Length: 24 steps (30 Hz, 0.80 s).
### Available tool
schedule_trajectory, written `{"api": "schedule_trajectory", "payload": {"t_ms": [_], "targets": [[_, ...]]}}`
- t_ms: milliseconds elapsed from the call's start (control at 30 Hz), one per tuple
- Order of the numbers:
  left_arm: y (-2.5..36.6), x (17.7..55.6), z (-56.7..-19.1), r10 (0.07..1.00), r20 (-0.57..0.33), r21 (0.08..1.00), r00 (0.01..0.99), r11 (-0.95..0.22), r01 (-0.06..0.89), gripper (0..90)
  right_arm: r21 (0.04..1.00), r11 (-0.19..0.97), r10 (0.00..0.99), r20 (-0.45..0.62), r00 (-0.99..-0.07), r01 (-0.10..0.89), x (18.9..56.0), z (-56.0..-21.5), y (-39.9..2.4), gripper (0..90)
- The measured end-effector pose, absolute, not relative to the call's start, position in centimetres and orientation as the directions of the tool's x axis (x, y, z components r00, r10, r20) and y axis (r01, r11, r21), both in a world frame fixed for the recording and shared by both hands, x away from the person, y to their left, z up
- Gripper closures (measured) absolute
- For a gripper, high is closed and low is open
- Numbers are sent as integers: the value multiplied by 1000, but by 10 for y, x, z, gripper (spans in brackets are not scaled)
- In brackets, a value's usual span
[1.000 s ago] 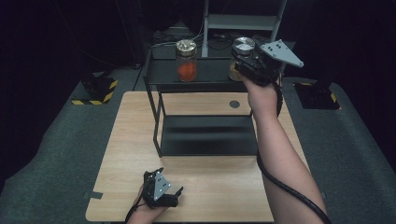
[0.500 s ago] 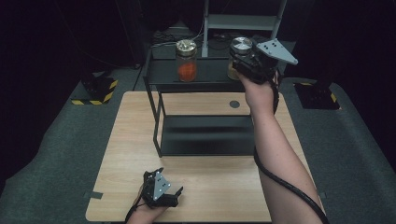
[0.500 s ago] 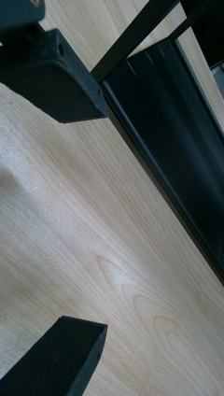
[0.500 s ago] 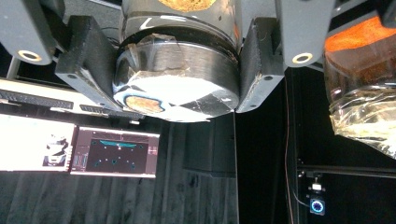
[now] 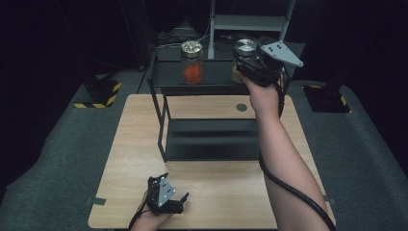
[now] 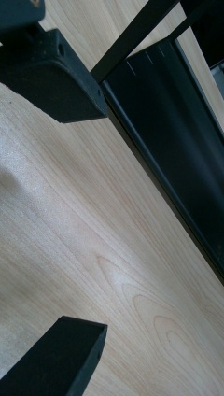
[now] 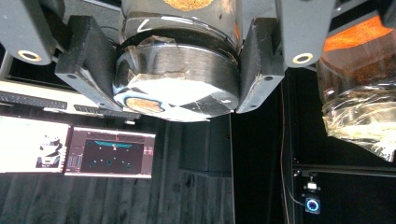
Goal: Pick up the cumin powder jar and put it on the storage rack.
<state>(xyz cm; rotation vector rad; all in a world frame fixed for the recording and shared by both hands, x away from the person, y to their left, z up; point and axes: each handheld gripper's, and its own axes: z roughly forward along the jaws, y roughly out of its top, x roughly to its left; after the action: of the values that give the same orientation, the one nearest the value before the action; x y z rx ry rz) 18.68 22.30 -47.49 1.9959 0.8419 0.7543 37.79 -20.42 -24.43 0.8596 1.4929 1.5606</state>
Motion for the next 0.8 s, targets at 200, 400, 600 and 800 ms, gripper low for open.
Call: {"api": "schedule_trajectory", "payload": {"t_ms": [200,400,600,800], "targets": [[223,187,-475,777,200,853,597,-438,285,9,996,11,890,-49,-454,-87,379,-244,-204,342],[223,187,-475,778,197,853,597,-436,287,9,996,14,890,-50,-452,-83,378,-243,-204,339],[224,188,-474,777,197,853,597,-436,287,8,997,10,890,-42,-454,-73,378,-241,-205,330],[224,188,-475,779,192,854,596,-432,289,8,998,11,885,-38,-463,-62,377,-240,-204,174]]}}
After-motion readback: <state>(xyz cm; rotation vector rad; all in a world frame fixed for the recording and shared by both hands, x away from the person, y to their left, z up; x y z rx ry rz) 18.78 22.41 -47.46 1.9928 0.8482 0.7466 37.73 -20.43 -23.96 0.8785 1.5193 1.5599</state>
